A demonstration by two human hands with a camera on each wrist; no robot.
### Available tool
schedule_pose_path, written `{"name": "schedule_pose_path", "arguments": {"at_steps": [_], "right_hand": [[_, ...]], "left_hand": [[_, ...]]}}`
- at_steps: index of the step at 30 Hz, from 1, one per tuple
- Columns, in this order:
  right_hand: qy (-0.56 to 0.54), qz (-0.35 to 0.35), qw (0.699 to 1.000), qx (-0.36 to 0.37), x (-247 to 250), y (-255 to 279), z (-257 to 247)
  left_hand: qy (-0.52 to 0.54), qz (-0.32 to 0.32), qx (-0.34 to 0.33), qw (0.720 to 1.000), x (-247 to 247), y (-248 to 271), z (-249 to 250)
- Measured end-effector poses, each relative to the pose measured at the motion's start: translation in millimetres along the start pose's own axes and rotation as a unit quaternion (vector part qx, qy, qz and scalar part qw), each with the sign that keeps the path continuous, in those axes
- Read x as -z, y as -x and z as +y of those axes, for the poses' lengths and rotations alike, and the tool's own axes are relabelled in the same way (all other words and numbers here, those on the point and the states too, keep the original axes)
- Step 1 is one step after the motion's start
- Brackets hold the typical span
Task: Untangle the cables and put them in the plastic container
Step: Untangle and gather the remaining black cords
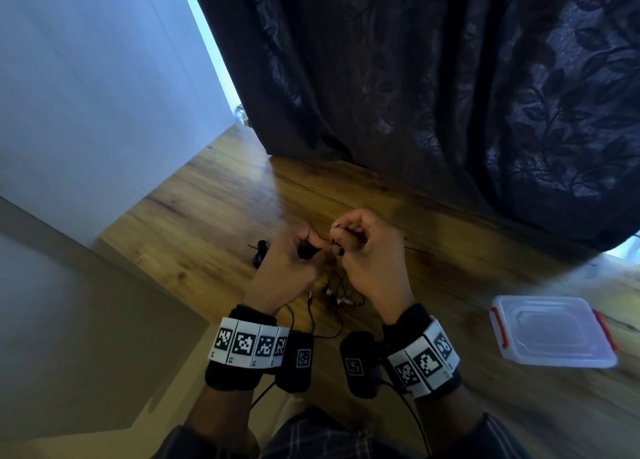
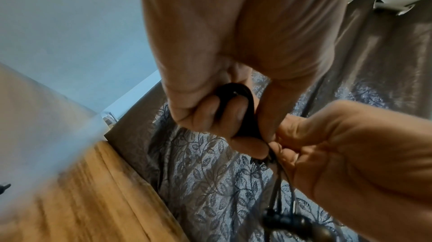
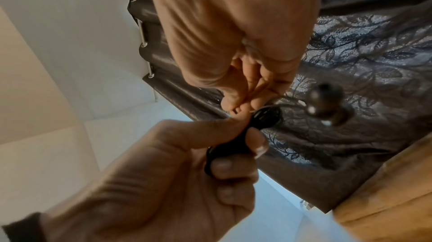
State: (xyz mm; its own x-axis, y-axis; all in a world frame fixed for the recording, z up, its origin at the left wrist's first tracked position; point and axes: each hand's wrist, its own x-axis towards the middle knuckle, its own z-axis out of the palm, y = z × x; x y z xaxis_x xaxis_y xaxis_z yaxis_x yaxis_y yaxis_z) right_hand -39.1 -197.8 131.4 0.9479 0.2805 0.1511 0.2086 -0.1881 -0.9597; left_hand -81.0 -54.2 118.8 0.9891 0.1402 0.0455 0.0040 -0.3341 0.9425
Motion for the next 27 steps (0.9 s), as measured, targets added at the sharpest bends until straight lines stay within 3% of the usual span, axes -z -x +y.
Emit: {"name": "schedule_pose_path", "arguments": {"at_steps": [6, 10, 15, 19, 22, 24, 27], "right_hand": [[0.019, -0.01, 0.999, -0.045, -0.2, -5.2, 16.1], [0.058, -0.001, 0.995, -0.082, 6.6, 0.5, 33.7], [0.071, -0.006, 0.99, -0.122, 15.1, 3.5, 51.1], [0.07, -0.02, 0.987, -0.142, 14.4, 5.1, 58.6], [0.08, -0.047, 0.984, -0.155, 10.8, 6.4, 65.6], [0.107, -0.091, 0.975, -0.17, 6.4, 7.8, 74.5], [0.156, -0.189, 0.955, -0.169, -7.3, 15.3, 88.1]], "left_hand": [[0.015, 0.095, 0.069, 0.993, -4.9, -5.7, -34.3], [-0.047, 0.189, 0.116, 0.974, 1.3, -16.4, -80.3], [-0.118, 0.244, 0.159, 0.949, 10.1, -29.5, -116.6], [-0.191, 0.238, 0.183, 0.935, 13.2, -37.3, -132.1], [-0.239, 0.195, 0.201, 0.93, 13.7, -39.5, -146.3], [-0.257, 0.165, 0.214, 0.928, 13.8, -37.7, -151.5], [-0.271, 0.17, 0.173, 0.931, 16.6, -27.7, -155.3]]}}
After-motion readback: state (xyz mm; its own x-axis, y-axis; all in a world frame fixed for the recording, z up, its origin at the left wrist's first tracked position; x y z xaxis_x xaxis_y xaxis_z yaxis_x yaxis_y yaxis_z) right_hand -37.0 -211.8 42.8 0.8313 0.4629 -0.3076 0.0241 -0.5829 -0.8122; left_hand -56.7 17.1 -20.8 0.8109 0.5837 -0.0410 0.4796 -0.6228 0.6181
